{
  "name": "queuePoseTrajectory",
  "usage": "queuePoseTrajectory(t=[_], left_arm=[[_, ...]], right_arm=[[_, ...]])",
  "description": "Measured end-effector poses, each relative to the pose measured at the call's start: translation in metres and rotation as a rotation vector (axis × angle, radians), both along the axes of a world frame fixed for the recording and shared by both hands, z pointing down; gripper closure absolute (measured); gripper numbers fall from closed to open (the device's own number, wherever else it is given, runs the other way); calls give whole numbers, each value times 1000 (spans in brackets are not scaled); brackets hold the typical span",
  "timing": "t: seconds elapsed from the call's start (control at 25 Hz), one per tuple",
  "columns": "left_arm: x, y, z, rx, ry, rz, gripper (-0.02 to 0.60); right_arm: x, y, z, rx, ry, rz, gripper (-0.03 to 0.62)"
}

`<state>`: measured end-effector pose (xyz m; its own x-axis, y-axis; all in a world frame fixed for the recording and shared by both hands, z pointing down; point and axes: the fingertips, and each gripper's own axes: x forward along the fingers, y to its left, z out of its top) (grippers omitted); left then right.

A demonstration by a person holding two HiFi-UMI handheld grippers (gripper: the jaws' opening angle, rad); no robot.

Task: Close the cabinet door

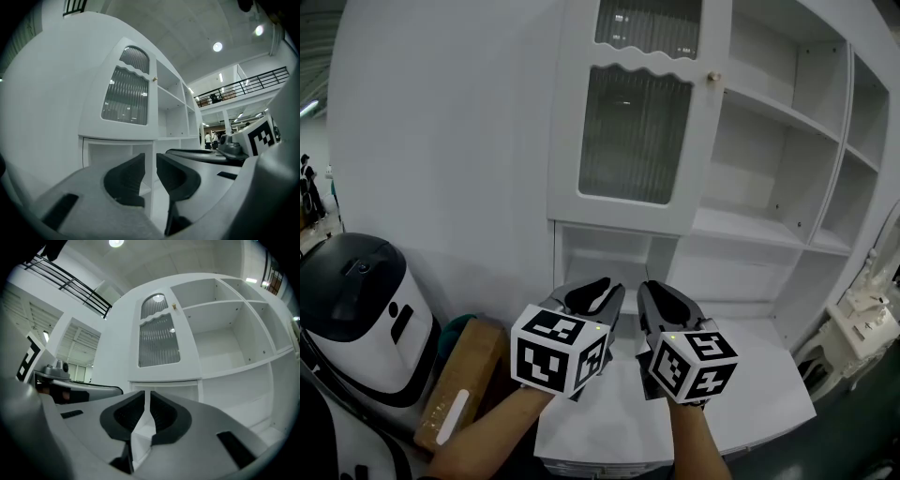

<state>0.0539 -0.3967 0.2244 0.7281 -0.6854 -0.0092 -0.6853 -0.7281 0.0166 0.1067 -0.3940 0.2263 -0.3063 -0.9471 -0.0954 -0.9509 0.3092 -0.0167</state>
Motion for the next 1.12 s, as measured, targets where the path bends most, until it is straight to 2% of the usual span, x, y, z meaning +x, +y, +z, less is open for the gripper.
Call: queuePoseTrajectory(t=[0.48,1.12], left_arm=[[-16,25,31,-29,21,-23,543],[-24,30,40,-25,-9,-32,568]], right_arm=[[-33,42,24,-31,-4,5,571],[-48,47,34,-41,25,-4,576]])
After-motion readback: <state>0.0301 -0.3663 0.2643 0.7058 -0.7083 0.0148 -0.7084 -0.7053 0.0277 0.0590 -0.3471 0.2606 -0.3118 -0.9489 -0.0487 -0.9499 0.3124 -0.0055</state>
